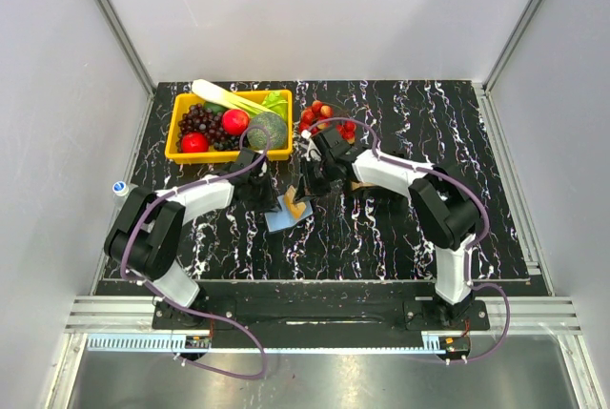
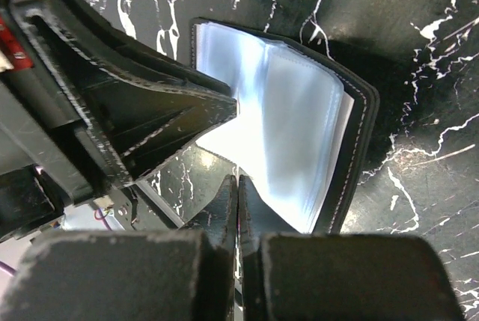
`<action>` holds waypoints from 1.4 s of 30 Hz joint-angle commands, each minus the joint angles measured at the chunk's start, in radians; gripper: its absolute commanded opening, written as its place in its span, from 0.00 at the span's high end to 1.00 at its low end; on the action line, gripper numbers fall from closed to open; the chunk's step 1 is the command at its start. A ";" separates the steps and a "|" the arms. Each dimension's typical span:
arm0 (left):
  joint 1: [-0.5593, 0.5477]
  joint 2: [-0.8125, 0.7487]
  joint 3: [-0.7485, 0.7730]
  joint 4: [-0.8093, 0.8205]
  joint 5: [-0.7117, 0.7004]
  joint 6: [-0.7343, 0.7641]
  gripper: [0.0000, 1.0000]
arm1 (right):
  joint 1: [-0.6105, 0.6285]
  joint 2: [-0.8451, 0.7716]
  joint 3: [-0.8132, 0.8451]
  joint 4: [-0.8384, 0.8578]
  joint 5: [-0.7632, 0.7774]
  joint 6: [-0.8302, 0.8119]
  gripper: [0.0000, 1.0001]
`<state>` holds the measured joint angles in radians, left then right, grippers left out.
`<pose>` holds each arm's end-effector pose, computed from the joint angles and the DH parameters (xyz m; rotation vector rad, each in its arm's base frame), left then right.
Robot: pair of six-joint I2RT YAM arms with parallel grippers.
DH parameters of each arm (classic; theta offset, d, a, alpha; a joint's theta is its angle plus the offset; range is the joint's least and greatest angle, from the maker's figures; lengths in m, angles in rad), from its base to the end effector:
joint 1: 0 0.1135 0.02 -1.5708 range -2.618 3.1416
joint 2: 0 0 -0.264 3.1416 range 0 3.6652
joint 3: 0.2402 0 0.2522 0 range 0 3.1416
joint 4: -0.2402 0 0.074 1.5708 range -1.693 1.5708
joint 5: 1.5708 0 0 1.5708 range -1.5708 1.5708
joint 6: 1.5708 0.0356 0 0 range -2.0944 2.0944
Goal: Put the credit cards into the card holder
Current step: Insert the credit card into the card holder.
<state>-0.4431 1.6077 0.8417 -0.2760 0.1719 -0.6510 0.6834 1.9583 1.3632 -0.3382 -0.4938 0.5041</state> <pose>0.2710 -0.1354 0.1566 -0.2190 2.7105 -0.5829 0.3142 0.2776 0.1856 -0.4633 2.6569 1.0577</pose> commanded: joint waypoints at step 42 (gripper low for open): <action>-0.003 -0.112 -0.213 0.101 0.005 -0.075 0.89 | -0.010 0.076 -0.162 0.263 0.097 0.148 1.00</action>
<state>-0.4305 1.4574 0.6552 -0.2333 0.1360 -0.7147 0.6704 1.9915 1.1961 -0.0563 -0.4107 0.6533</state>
